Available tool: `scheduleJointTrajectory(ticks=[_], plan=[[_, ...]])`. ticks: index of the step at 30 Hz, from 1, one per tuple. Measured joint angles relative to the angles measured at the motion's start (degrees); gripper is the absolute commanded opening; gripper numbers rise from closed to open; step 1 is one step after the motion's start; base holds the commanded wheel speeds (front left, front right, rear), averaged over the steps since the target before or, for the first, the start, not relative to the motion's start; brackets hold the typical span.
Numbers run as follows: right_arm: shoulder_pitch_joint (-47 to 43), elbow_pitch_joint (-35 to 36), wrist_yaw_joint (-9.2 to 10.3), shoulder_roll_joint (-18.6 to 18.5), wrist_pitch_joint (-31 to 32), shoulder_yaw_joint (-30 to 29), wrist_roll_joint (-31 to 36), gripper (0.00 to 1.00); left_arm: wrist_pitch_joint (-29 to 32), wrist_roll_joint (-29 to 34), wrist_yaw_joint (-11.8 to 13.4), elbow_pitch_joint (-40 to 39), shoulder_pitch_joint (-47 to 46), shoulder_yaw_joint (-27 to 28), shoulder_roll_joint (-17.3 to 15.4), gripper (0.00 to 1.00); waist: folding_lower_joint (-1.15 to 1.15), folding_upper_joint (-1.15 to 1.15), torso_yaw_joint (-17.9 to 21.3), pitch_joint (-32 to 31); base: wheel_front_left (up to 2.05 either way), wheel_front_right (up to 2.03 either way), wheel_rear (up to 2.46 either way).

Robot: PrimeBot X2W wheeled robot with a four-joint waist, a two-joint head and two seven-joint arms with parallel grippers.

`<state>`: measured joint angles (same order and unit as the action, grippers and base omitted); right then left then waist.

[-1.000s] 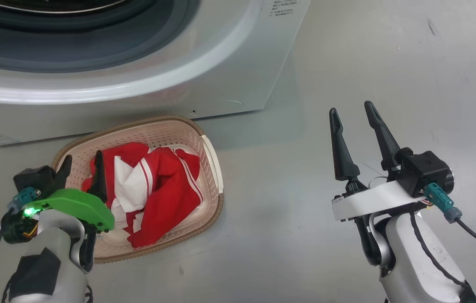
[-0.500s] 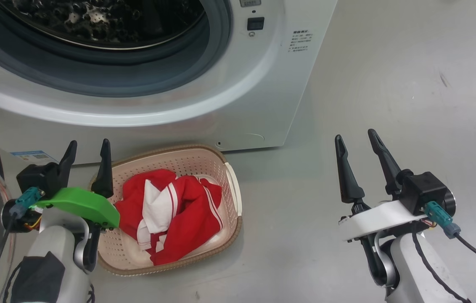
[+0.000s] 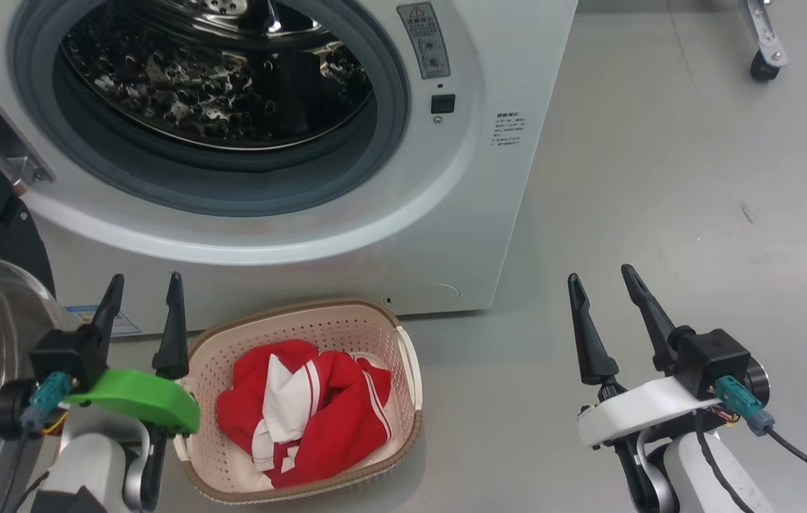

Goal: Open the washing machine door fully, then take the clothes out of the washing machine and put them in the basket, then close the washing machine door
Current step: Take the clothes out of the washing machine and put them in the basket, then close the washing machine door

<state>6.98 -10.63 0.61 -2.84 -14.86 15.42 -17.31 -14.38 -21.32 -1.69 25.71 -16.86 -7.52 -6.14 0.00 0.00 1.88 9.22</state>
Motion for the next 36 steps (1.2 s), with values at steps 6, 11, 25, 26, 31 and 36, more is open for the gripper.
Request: scheduleJointTrajectory(ticks=[6,11,25,26,31,36], plan=[[-1.8,0.1,-0.09,0.0,0.0,-0.2,0.3,1.00,-0.1,1.2,1.1,-3.4,5.2,0.0,-0.2,1.00,0.00,0.00,-0.3,-3.0,0.00,0.00,0.00],[-3.4,0.2,-0.48,0.0,0.0,-0.3,0.3,1.00,-0.1,1.5,2.3,-6.3,9.0,-0.3,-0.2,1.00,0.00,0.00,-0.4,-4.9,0.00,0.00,0.00],[-5.4,0.8,-0.49,0.1,0.0,-1.2,0.4,1.00,1.0,2.8,4.1,-13.8,15.9,-1.5,-0.7,1.00,0.00,0.00,-0.3,-6.5,0.00,0.00,0.00],[-5.5,0.8,-0.49,0.1,0.0,-1.2,0.4,1.00,1.2,2.9,4.3,-14.4,16.3,-1.6,-0.7,1.00,0.00,0.00,-0.3,-6.6,0.00,0.00,0.00],[-6.2,1.0,-0.51,0.1,0.0,-1.2,0.4,1.00,2.1,3.0,4.5,-16.8,18.2,-1.7,-0.9,1.00,0.00,0.00,-0.3,-6.6,0.00,0.00,0.00],[-6.3,1.1,-0.53,0.1,0.0,-1.2,0.4,1.00,3.3,3.1,5.0,-19.3,19.6,-1.8,-1.0,1.00,0.00,0.00,-0.3,-6.7,0.00,0.00,0.00]])
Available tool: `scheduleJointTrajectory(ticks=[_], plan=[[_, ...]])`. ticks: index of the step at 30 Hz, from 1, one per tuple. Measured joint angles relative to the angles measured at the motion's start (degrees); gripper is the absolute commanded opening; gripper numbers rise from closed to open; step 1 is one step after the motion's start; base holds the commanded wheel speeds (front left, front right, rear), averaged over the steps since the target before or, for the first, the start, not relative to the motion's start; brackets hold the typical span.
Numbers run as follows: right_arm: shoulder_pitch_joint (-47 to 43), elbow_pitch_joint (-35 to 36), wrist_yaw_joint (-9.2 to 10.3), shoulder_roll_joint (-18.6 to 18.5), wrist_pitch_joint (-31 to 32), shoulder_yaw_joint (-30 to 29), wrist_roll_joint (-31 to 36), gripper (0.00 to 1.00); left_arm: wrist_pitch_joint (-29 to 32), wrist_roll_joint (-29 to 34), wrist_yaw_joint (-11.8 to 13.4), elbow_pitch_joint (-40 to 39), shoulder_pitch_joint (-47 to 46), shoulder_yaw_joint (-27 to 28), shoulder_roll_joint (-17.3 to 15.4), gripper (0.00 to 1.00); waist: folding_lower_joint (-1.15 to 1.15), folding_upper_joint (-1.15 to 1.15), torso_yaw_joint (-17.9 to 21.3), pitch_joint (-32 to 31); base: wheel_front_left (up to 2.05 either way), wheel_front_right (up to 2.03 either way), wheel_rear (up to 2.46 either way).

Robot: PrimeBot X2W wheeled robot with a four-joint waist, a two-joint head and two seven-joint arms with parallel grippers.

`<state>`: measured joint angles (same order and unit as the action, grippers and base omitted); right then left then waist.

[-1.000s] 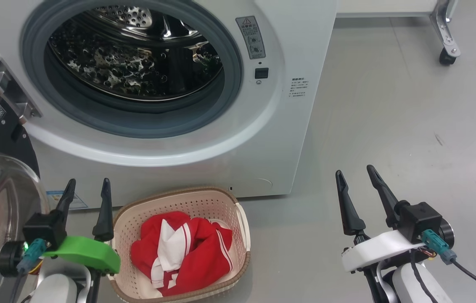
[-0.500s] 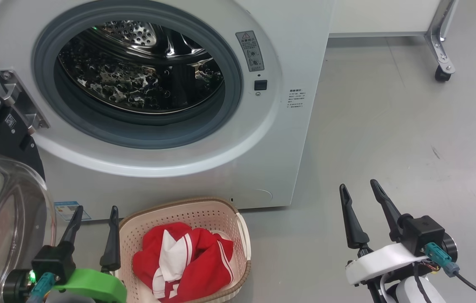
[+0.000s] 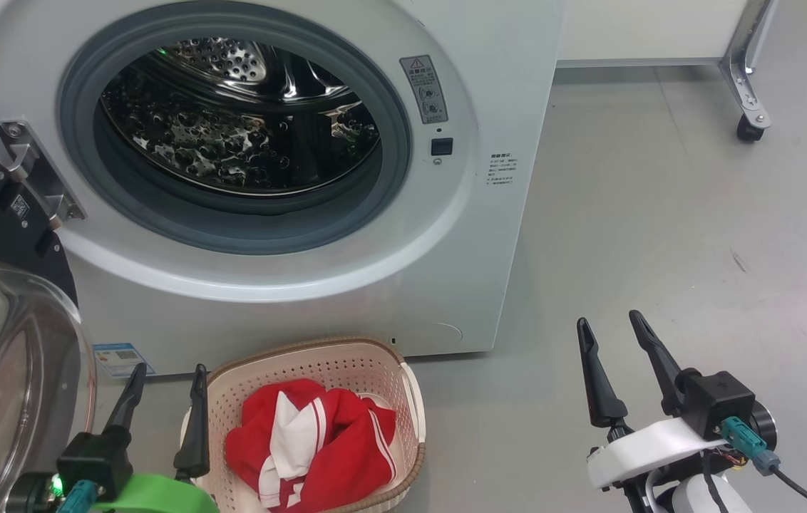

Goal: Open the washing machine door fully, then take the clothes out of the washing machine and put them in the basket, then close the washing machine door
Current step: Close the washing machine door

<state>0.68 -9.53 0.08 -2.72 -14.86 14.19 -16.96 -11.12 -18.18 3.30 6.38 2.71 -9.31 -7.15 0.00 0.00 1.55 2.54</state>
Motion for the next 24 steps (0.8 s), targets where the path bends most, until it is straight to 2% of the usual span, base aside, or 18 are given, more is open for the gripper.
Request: scheduleJointTrajectory(ticks=[13,24], plan=[[0.0,0.2,-0.01,0.0,0.0,0.0,0.0,1.00,2.1,0.7,1.0,-4.9,2.2,-0.1,-0.8,1.00,0.00,0.00,0.3,0.0,-0.03,0.10,-0.07],[0.0,0.2,-0.02,0.1,0.0,0.0,0.0,1.00,3.5,1.6,1.7,-7.5,3.7,-0.1,-0.8,1.00,0.00,0.00,0.5,-0.1,-0.22,0.75,-0.53]])
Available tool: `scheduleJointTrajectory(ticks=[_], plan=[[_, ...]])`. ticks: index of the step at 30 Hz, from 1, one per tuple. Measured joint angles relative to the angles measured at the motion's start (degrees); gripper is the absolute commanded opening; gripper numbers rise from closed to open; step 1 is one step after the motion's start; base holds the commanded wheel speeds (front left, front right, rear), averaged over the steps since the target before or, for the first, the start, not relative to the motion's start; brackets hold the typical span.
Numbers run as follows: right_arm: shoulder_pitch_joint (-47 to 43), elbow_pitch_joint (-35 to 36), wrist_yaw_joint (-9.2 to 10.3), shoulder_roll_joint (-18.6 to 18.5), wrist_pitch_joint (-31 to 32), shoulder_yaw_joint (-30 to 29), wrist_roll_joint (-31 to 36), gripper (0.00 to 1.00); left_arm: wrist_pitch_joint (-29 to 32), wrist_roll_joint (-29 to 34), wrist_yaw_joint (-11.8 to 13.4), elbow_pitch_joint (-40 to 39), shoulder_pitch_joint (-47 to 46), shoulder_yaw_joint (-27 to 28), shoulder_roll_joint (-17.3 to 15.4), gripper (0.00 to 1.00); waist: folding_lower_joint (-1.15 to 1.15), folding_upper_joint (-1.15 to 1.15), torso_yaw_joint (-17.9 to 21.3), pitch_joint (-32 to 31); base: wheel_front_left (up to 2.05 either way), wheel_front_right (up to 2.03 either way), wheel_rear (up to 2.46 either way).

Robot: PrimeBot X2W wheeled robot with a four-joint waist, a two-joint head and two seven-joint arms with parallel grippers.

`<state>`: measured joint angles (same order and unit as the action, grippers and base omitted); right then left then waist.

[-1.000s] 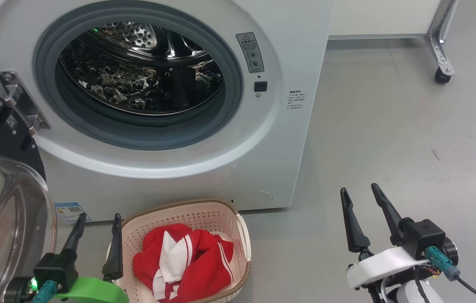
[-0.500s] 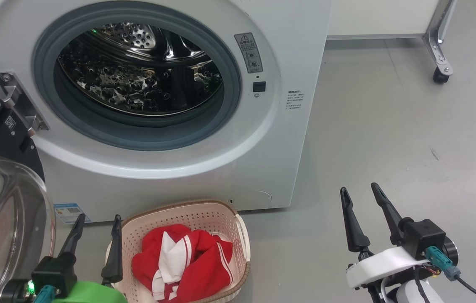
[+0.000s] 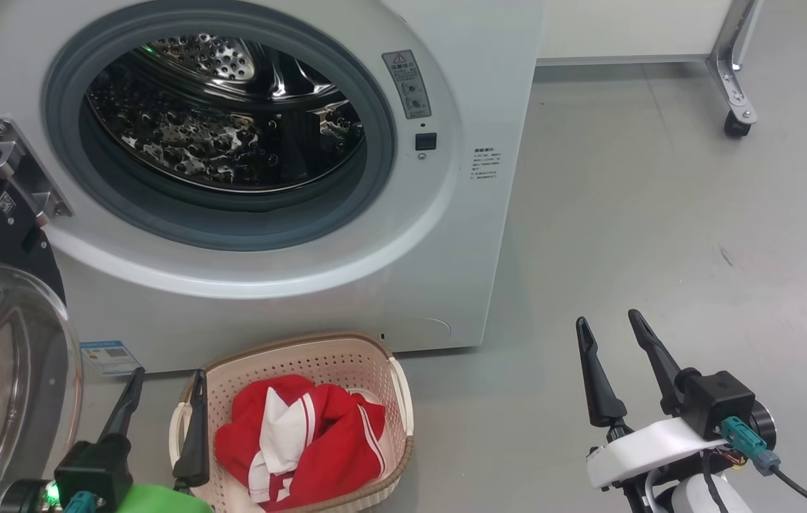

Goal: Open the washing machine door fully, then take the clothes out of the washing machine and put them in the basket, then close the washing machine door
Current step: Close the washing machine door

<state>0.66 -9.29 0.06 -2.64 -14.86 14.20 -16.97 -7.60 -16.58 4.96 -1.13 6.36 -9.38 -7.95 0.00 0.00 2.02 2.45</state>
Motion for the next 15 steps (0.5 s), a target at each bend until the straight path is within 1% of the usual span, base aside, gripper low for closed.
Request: scheduleJointTrajectory(ticks=[7,15], plan=[[0.0,0.0,-0.01,0.0,0.0,0.0,0.0,1.00,1.0,0.5,0.4,-1.5,1.0,0.1,0.0,1.00,0.00,0.00,0.2,0.0,-0.53,1.18,-0.64],[0.0,0.0,-0.01,0.0,0.0,0.0,0.0,1.00,2.1,0.5,0.4,-3.0,1.1,0.0,0.0,1.00,0.00,0.00,0.3,0.1,-0.90,1.42,-0.52]])
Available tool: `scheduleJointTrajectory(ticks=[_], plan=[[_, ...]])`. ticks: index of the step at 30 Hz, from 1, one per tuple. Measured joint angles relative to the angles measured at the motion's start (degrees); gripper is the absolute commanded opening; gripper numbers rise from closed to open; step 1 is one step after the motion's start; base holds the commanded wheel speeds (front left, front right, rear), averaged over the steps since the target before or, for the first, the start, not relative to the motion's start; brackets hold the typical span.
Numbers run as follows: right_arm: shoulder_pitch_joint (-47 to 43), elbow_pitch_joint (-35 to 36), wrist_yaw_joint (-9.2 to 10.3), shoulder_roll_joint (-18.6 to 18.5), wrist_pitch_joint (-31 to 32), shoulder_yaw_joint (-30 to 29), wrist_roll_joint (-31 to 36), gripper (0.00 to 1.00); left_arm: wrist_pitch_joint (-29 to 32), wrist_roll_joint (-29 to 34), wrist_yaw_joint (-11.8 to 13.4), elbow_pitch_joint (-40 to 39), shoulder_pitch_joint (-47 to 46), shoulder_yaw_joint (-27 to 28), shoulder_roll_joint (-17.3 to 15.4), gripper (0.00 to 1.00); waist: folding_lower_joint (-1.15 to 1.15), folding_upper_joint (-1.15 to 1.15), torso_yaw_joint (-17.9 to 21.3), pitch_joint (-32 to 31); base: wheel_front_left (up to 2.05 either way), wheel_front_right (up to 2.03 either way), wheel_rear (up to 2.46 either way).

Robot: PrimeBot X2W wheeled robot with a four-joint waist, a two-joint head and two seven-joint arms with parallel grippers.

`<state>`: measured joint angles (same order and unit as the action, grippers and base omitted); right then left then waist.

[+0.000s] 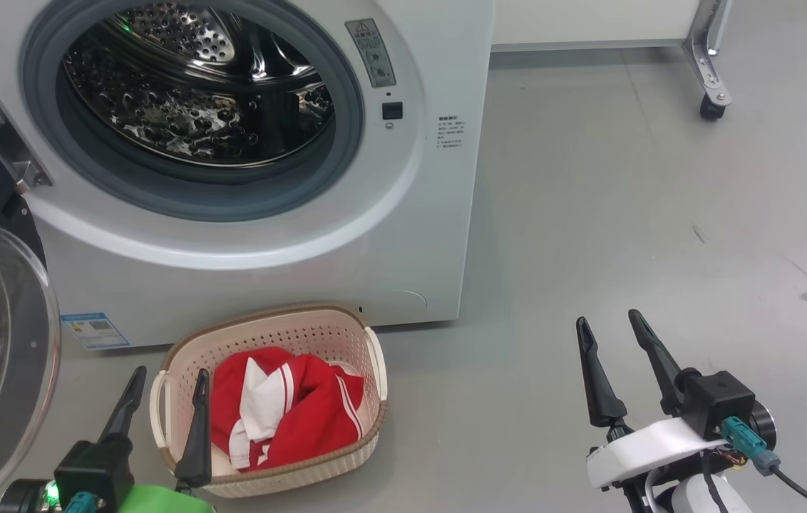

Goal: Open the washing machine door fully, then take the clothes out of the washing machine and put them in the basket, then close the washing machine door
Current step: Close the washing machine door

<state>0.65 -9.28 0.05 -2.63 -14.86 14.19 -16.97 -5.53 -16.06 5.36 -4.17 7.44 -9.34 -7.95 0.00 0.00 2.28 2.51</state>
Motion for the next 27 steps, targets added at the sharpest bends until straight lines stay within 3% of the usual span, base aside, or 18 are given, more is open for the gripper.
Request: scheduleJointTrajectory(ticks=[13,27], plan=[[0.0,0.0,0.00,0.0,0.0,0.0,0.0,1.00,0.9,0.0,0.2,-2.0,1.1,0.0,0.0,1.00,0.00,0.00,0.0,0.1,-0.89,1.11,-0.22],[0.0,0.3,0.01,0.0,0.0,0.0,0.0,1.00,1.4,0.0,0.4,-3.4,1.3,0.0,0.0,1.00,0.00,0.00,-0.1,0.7,-0.48,0.48,0.00]])
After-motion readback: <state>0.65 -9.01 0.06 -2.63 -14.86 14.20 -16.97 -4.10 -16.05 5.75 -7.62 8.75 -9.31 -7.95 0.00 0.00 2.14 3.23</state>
